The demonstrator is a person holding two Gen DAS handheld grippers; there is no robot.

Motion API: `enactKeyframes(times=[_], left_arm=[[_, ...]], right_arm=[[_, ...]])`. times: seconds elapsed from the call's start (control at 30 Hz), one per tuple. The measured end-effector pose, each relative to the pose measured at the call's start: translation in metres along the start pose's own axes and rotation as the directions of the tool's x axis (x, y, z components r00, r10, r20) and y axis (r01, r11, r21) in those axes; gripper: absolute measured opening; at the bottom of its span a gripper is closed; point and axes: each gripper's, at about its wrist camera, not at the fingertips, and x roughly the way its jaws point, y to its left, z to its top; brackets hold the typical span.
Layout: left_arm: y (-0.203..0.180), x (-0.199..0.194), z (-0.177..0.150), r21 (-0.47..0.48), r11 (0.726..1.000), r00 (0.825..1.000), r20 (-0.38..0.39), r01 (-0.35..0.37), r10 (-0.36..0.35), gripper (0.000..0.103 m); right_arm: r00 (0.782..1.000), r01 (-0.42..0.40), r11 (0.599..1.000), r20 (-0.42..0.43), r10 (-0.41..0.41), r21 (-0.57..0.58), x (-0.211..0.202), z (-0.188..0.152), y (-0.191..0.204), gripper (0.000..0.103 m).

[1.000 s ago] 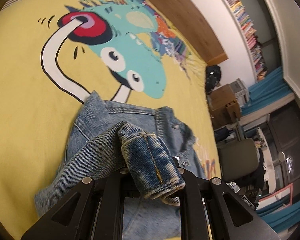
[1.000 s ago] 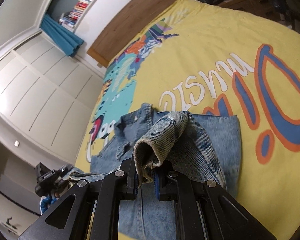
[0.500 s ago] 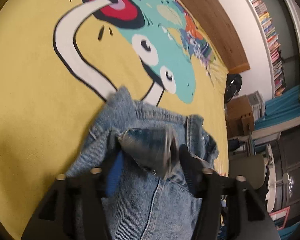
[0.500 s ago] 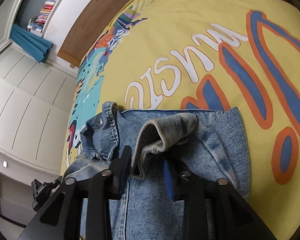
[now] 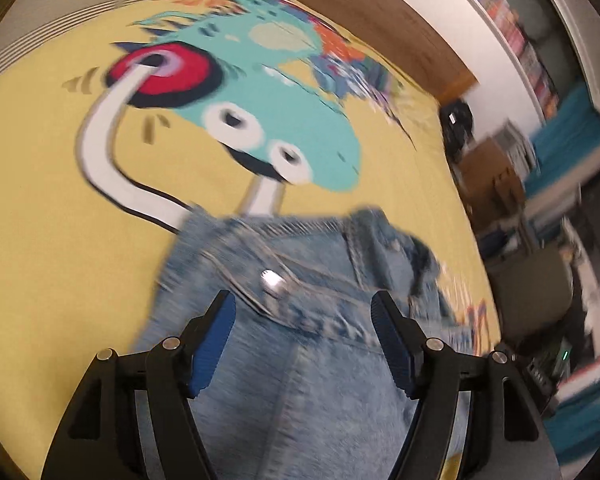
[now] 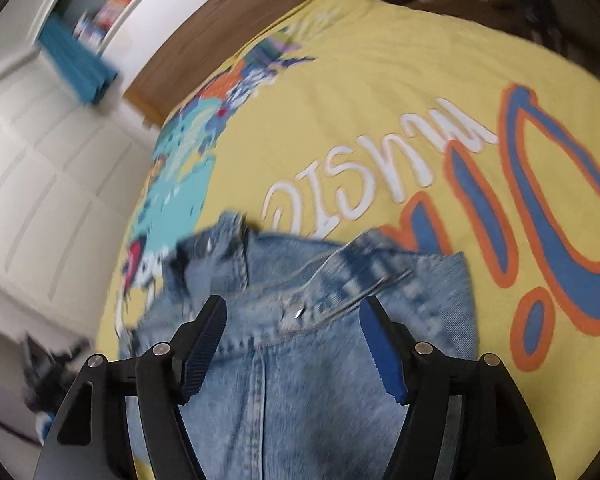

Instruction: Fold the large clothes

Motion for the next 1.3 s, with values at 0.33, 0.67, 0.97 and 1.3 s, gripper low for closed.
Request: enactKeyframes(times=[0.33, 0.67, 0.97, 1.3], left_arm=[[-0.103, 0.080, -0.069, 0.345, 0.939, 0.986, -0.162, 0.015, 0.044, 0.065], [-0.112, 0.126, -0.086, 0.413, 0.909, 0.974, -0.183, -0.047, 0.133, 0.066], [-0.072, 0.062, -0.063, 0.350, 0.923, 0.975, -0.087, -0.160, 0.202, 0.066], [-0.032, 0.047, -0.088, 0.348, 0.897, 0.940, -0.106, -0.271, 0.325, 0.069]], right_arm=[[0.984, 0.143, 0.950, -0.063, -0.167, -0.279, 0.030, -0.037, 0.031, 0.070], [0.950, 0.267, 0.881, -0.049, -0.309, -0.391, 0.036, -0.051, -0.001, 0.071], [0.950, 0.281, 0.883, -0.025, -0.313, -0.377, 0.003, -0.051, 0.009, 0.071], [0.953, 0.227, 0.840, -0.067, -0.297, -0.492, 0.005, -0.095, 0.045, 0.071]])
